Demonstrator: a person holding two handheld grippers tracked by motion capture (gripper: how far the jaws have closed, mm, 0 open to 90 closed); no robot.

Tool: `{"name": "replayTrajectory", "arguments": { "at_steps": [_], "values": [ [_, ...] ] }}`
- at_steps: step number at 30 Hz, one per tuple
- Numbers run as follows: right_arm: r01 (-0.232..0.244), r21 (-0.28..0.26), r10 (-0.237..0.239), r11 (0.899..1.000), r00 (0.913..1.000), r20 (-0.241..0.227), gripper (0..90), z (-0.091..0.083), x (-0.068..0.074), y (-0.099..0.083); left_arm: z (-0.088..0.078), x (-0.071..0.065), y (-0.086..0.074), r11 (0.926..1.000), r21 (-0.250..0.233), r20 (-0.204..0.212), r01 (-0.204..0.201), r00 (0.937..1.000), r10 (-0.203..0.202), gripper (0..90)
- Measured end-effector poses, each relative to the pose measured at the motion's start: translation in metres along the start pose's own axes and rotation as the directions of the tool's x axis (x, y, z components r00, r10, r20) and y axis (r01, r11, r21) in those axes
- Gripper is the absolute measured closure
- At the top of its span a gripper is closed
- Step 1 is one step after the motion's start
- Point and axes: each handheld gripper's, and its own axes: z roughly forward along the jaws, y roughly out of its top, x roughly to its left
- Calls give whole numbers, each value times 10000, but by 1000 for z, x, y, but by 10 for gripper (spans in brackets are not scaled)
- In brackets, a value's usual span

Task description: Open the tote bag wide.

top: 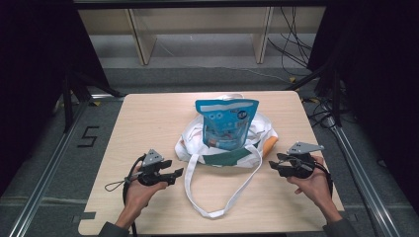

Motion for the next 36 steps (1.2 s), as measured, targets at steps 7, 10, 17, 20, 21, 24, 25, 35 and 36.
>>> {"name": "replayTrajectory", "arguments": {
  "at_steps": [7,10,17,20,21,24,25,35,36],
  "values": [
    [-248,10,248,9997,9997,-57,511,-3,11,-3,-10,-5,-9,9997,-202,31,118,9999,-117,393],
    [158,-23,-159,9999,9998,-147,483,-5,14,-4,-14,-5,-11,10000,-87,-201,3,9998,-5,380],
    [-224,58,224,9997,9997,-50,449,-5,22,-9,-13,-5,-17,9998,-136,-278,153,9995,-156,349],
    [11,128,-10,9999,10000,-80,447,-4,23,-12,-12,-5,-20,9999,113,-301,-40,9995,43,331],
    [122,120,-121,9999,9999,-92,443,-4,22,-12,-11,-5,-20,10000,-16,-190,24,9998,-24,327],
    [-103,56,104,9999,9999,-98,429,-5,28,-17,-11,-9,-22,9998,-20,-106,-217,9997,217,298],
    [-103,56,104,9999,9999,-98,429,-5,28,-17,-11,-9,-22,9998,-20,-106,-217,9997,217,289],
    [-104,295,116,9995,9991,-398,400,-11,42,-28,-14,-21,-29,9996,-23,25,-298,9996,298,270],
    [400,30,-399,9992,9987,-310,399,-9,39,-28,-16,-22,-31,9992,-49,65,-386,9992,387,270]
  ]
}}
